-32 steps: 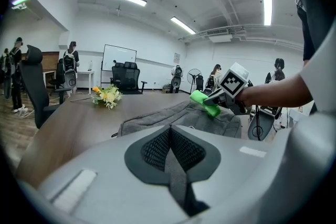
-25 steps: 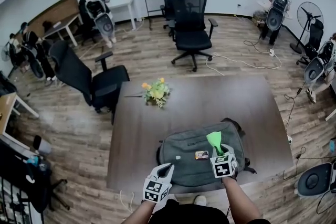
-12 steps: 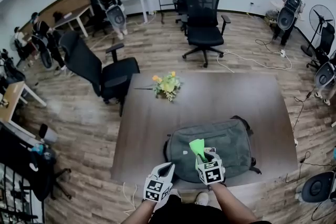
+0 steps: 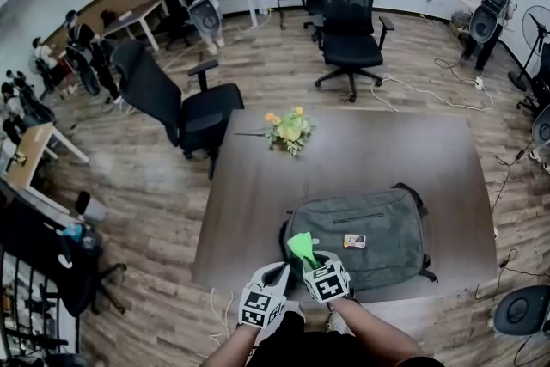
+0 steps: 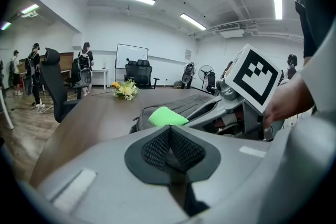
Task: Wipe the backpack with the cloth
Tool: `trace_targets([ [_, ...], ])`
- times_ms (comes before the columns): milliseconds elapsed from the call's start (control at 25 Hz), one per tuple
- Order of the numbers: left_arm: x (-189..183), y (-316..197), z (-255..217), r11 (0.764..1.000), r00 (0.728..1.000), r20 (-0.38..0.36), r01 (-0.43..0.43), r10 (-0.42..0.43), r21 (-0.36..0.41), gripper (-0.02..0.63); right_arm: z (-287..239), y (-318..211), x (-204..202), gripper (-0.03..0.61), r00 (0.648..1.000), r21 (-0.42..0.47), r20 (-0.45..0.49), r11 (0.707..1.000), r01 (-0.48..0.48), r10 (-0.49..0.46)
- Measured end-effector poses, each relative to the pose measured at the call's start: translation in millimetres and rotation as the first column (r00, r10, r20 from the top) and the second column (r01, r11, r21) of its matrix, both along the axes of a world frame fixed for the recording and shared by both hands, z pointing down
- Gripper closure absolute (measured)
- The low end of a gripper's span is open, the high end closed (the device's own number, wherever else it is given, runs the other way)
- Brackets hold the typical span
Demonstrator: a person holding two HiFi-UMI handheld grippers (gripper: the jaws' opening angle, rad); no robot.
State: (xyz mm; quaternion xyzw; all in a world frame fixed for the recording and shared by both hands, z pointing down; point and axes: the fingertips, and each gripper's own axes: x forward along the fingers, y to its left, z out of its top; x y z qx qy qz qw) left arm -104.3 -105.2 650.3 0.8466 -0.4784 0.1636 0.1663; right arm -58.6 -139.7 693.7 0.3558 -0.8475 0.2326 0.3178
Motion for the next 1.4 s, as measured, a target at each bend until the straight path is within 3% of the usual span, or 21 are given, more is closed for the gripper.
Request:
trace_targets([
  [200,-5.2,3.8,5.8,1.0,1.0,0.003,0.017,-0.017,-0.01,0.595,12.6,7.5,-3.0,0.494,0.999,-0.036,-0.033,0.999,0.015,-0.017],
  [880,16.9,2.0,9.3,0.999,1.0,0.003,-0.031,0.031,-0.012,0.594,24.2,2.0,59.0,0.494,0.986,0.041,-0.165,0.999,-0.023,0.029],
  [1400,53.4,1.5,9.8,0.992,0.992,0.003,-0.123,0.123,-0.013,0.594,24.7,5.9,126.9,0.494,0.965,0.056,-0.207,0.986,-0.154,0.163],
])
